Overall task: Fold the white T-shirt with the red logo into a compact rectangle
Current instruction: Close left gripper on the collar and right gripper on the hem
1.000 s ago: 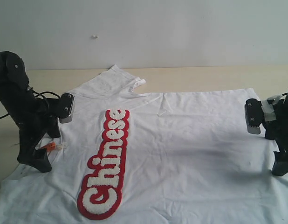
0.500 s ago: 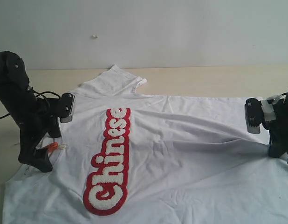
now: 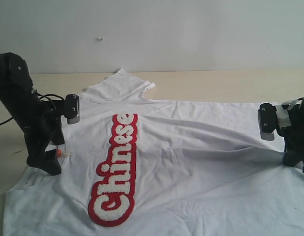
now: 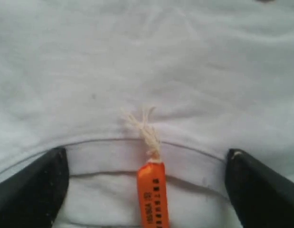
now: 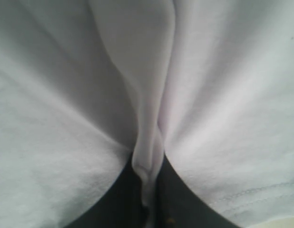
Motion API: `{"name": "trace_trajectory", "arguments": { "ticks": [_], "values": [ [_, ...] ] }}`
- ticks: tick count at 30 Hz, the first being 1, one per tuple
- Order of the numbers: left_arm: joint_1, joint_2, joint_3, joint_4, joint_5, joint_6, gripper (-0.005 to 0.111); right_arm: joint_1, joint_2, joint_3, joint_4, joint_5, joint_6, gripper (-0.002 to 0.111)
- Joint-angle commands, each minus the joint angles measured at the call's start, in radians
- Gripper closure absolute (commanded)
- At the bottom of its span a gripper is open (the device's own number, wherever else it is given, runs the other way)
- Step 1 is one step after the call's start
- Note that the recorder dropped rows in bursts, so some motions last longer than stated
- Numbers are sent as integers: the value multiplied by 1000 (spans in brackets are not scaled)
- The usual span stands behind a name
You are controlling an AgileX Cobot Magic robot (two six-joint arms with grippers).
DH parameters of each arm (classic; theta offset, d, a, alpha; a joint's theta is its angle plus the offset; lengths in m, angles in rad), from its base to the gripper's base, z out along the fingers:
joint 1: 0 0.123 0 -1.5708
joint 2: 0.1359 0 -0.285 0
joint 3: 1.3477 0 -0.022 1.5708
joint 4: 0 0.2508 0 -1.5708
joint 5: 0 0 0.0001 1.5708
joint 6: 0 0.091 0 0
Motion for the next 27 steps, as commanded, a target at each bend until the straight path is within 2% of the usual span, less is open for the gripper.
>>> {"name": "trace_trajectory", "arguments": {
  "ticks": [1,4,11,18,27],
  "values": [
    [0,60,17,9,66,-68,34,-4,36,11,-16,-36,10,108],
    [0,48,12,19,66,-120,45,-4,36,11,-16,-41,13,108],
    [0,-77,12,55,84,-51,72,-4,36,11,-16,-41,28,108],
    [0,-130,12,44,98,-109,106,-4,29,11,-16,-41,34,108],
    [0,-130,12,50,98,-147,107,-4,30,11,-16,-41,48,108]
  ]
}}
